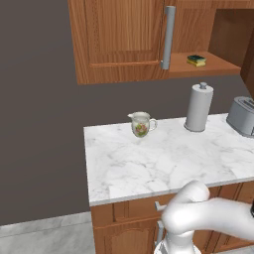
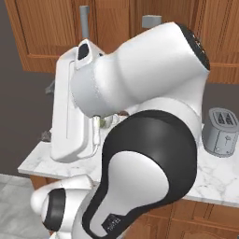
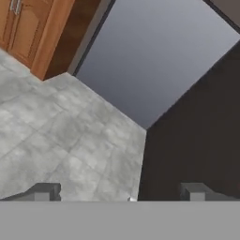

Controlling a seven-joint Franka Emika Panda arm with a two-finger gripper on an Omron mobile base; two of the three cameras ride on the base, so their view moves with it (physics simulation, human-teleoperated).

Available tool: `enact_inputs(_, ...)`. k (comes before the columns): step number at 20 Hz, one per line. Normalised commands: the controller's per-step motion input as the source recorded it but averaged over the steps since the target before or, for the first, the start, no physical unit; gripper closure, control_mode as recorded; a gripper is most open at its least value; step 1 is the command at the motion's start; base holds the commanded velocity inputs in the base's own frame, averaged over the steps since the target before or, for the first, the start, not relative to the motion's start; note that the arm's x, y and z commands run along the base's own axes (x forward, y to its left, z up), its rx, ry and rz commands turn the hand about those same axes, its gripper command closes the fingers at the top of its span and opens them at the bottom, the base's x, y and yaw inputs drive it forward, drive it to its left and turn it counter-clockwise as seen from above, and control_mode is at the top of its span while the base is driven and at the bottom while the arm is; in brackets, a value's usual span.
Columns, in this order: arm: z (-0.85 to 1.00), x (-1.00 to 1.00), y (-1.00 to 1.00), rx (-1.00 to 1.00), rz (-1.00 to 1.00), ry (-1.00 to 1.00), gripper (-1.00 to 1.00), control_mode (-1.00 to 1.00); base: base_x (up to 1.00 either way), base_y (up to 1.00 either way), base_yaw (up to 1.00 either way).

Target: Pick the sponge and sponge from the cabinet and place them on the counter.

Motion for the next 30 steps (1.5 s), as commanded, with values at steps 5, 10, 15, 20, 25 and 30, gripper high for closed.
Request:
enact_inputs(5,0.00,0.00,0.53,-0.12,-0.12,-0.17,-1.00,-1.00,0.00,0.00,0.00)
enact_inputs(10,0.00,0.00,0.52,-0.15,-0.15,-0.17,-1.00,-1.00,0.00,0.00,0.00)
enact_inputs(15,-0.07,0.04,0.46,-0.18,-0.19,-0.20,-1.00,-1.00,0.00,0.00,0.00)
enact_inputs(20,-0.18,0.11,0.20,-0.08,-0.20,-0.12,-1.00,-1.00,0.00,0.00,0.00)
enact_inputs(25,-0.01,0.17,0.20,-0.11,-0.24,-0.14,-1.00,-1.00,0.00,0.00,0.00)
enact_inputs(30,0.16,0.10,0.15,-0.14,-0.21,-0.20,-1.00,-1.00,0.00,0.00,0.00)
